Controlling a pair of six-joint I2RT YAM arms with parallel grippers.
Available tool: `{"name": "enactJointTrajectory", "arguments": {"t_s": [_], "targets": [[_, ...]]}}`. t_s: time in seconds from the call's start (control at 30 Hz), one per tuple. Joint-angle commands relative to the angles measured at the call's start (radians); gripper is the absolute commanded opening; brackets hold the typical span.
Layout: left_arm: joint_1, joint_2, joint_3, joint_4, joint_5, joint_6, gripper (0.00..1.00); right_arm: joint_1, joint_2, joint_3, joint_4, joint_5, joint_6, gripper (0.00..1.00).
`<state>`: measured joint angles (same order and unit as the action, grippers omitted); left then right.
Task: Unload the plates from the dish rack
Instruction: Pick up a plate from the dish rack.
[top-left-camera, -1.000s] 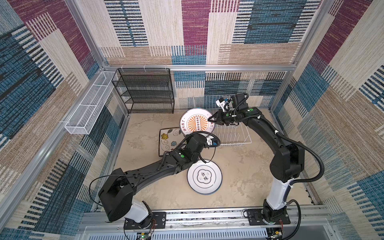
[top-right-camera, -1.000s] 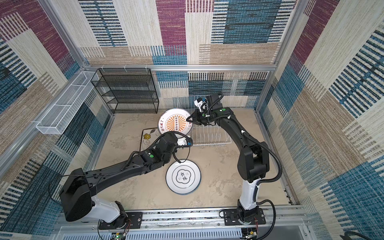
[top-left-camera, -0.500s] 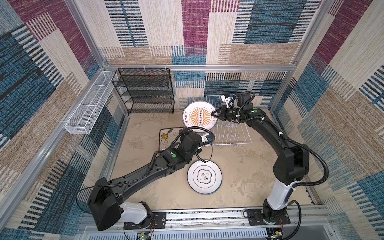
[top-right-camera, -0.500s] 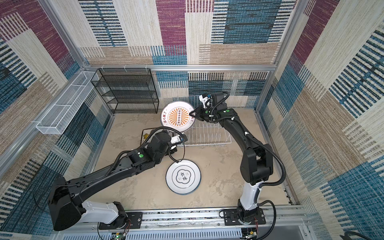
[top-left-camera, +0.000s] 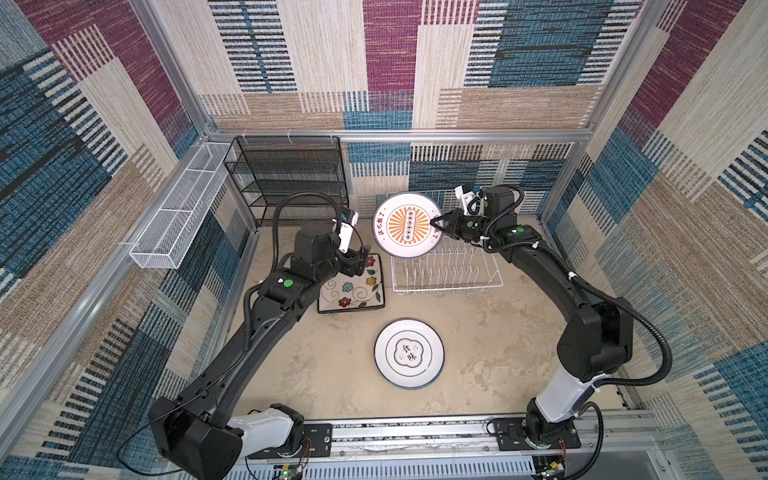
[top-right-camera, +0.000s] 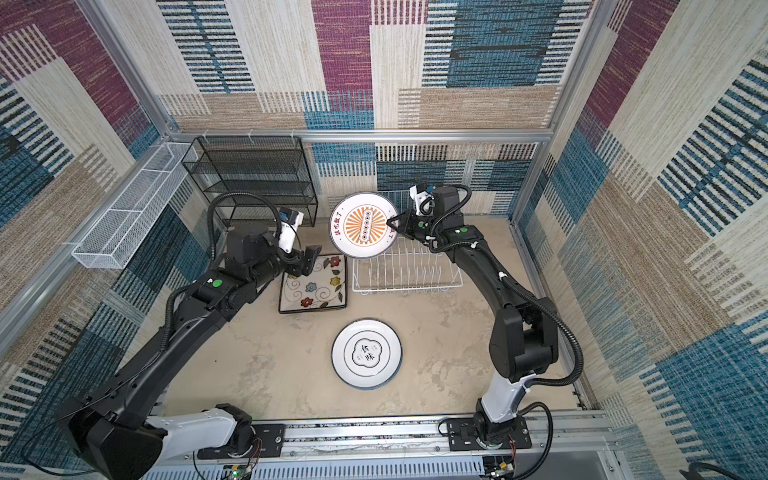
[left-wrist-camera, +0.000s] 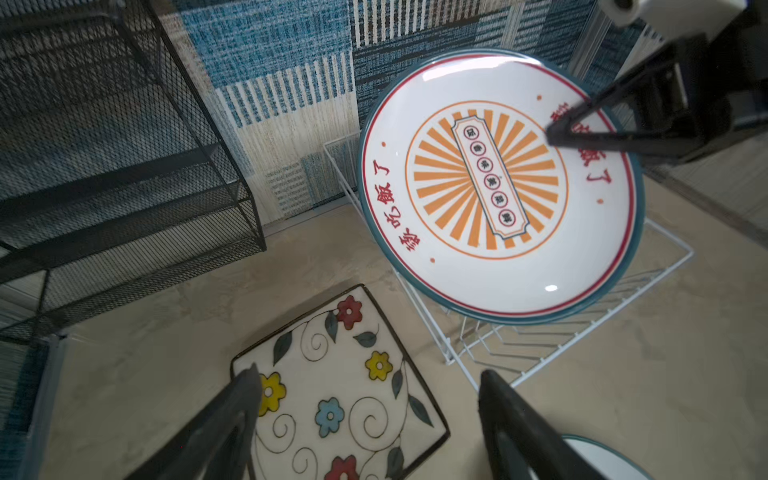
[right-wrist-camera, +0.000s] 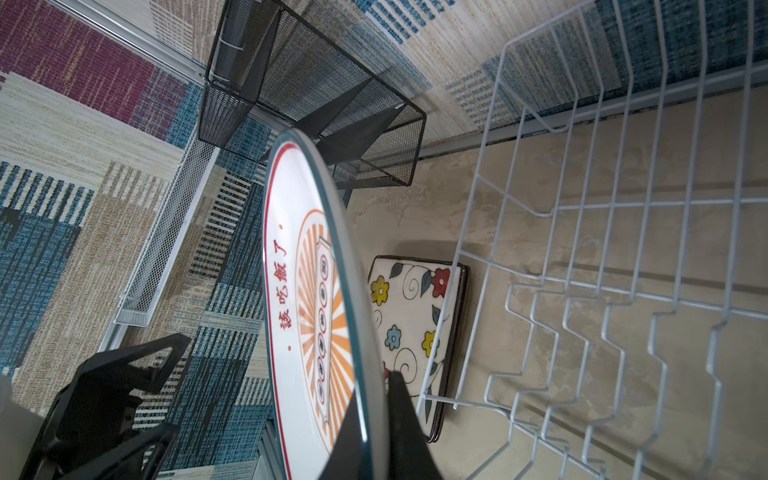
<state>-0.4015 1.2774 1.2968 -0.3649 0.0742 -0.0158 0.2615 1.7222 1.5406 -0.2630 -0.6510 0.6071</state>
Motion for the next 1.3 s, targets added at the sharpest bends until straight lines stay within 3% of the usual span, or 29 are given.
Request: {"name": "enactJointTrajectory", "arguments": {"t_s": [0.0,0.17,0.33,0.53,0.93,1.2,1.27], "targets": [[0.060,0.057,0.034,-0.022,0.313,-0.265,0.84,0.002,-0.022,-0.024,0.100,-0.008,-0.007,0.00],[0.119,0.154,0.014,0.111,0.550,-0.493,0.84,0.001,-0.035,-0.048,0.117,-0.017,-0.015,0.00],[0.129,0.250,0.019,0.206,0.643,-0.613,0.82,0.001,-0.024,-0.048,0.122,-0.064,-0.019,0.00],[0.128,0.344,0.028,0.365,0.720,-0.744,0.72,0.002,-0.015,-0.050,0.104,-0.091,-0.032,0.00],[0.130,0.401,0.024,0.552,0.727,-0.859,0.30,0.001,-0.007,-0.069,0.096,-0.122,-0.020,0.00],[0.130,0.410,0.016,0.562,0.733,-0.876,0.00,0.002,-0.006,-0.092,0.117,-0.144,-0.005,0.00],[0.130,0.410,0.016,0.559,0.734,-0.878,0.00,0.002,-0.006,-0.094,0.116,-0.141,-0.011,0.02]]}}
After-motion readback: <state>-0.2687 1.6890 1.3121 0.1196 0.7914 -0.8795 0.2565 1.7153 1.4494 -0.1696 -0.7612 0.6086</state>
